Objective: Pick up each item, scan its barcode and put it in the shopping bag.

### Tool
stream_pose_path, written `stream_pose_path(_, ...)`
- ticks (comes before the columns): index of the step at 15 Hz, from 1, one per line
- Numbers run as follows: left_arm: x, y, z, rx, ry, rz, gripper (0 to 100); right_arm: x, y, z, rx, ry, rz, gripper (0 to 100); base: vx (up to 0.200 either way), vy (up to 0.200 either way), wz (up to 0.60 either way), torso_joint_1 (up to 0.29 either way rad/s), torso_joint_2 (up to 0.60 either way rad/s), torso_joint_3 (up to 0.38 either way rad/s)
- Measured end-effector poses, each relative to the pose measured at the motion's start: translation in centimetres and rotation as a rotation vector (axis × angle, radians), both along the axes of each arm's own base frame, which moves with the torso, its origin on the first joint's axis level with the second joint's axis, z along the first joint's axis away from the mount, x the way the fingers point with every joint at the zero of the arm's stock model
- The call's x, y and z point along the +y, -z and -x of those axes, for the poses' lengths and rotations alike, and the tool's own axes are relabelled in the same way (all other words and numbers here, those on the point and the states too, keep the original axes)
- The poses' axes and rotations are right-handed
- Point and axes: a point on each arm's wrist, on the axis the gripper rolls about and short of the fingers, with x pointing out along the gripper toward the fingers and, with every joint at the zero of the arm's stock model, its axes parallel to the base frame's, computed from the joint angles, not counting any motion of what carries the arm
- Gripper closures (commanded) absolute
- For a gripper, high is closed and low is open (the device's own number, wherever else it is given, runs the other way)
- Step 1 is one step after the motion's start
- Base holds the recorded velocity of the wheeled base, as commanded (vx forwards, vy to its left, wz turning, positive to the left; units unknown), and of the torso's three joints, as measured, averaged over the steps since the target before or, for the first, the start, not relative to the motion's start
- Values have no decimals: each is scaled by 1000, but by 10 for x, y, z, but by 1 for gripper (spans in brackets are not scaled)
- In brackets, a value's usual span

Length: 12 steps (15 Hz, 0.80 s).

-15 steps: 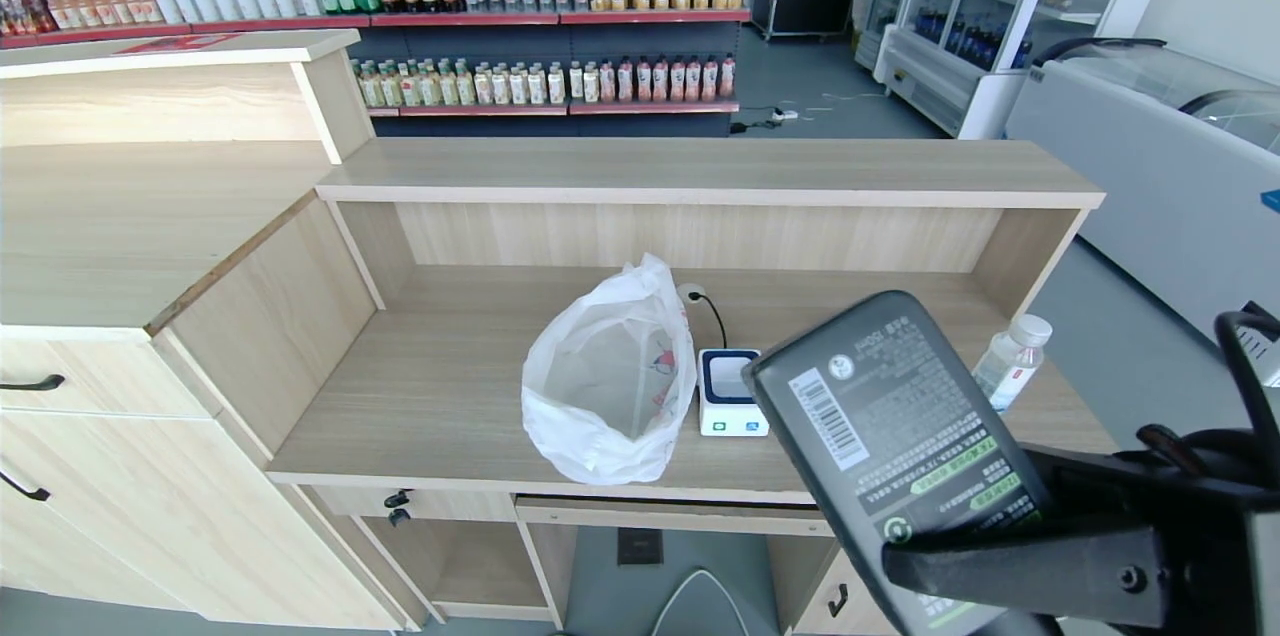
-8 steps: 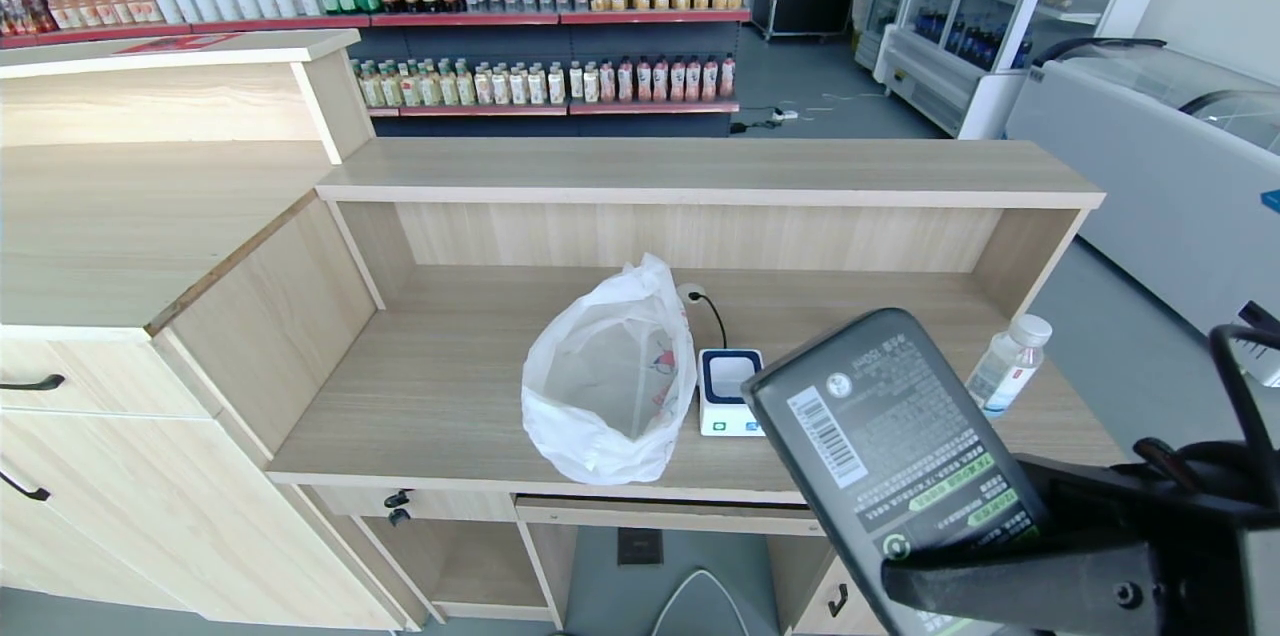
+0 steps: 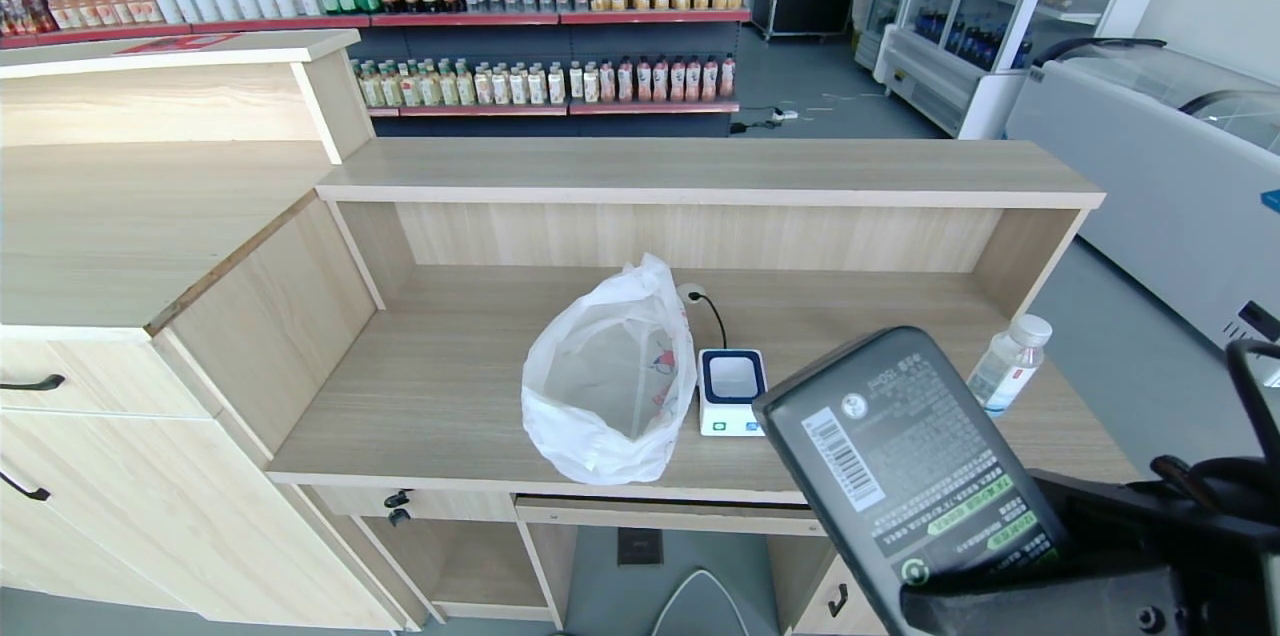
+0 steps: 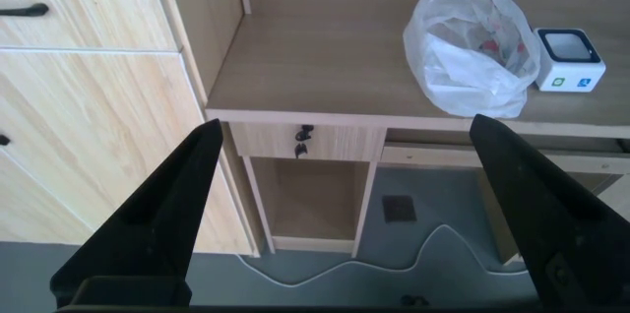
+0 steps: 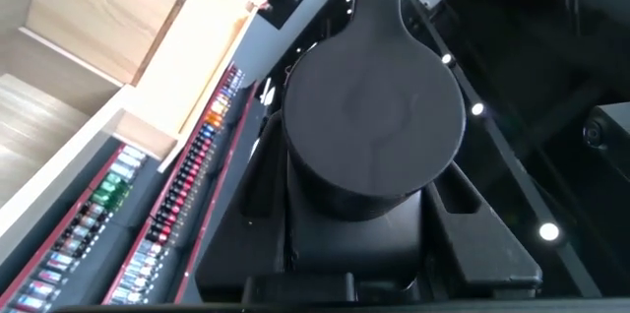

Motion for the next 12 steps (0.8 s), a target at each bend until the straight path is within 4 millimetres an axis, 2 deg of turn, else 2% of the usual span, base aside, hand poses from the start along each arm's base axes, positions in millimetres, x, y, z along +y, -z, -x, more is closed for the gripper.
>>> stream_pose_path(8,0,0,0,0,1,0,0,-6,3,5,56,14,34,100,0,0,0,0,0,0)
stream_pose_path(10,0,0,0,0,1,0,0,-17,4,-4,208,102,31,100,0,0,0,0,0,0)
stream_pose_path(12,0,0,0,0,0,0,0,-39,3,-19,424,264,-17,100,0,0,0,0,0,0)
